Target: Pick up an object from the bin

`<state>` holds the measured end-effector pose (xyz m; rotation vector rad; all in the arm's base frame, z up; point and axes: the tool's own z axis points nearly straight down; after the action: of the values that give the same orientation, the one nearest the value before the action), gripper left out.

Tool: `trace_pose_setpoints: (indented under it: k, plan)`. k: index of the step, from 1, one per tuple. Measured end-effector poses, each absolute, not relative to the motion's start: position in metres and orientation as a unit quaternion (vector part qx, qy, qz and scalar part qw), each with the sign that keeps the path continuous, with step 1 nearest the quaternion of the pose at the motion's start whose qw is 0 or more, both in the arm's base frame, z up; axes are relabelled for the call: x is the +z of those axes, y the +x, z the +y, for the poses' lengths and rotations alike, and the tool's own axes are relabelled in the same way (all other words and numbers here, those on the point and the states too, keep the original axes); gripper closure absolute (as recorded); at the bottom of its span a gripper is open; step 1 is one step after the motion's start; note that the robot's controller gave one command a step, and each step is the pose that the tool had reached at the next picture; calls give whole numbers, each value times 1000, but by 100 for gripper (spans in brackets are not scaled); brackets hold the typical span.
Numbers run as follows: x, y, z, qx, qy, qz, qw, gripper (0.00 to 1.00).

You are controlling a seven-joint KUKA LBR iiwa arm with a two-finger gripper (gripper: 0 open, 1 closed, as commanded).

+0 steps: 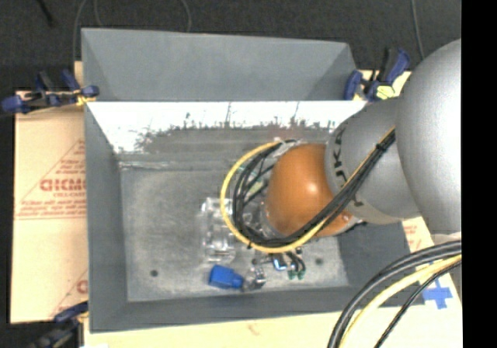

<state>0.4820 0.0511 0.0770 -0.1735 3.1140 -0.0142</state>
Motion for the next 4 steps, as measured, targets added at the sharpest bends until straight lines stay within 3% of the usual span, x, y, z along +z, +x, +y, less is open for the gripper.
trace_pose_setpoints:
  k: [1,2,3,4]
  plan:
    - [76,503,91,-2,75,997,0,0]
    - [77,492,134,-1,49,999,5,0]
    - [76,479,168,-1,107,994,6,0]
    - [76,483,199,-1,84,996,5,0]
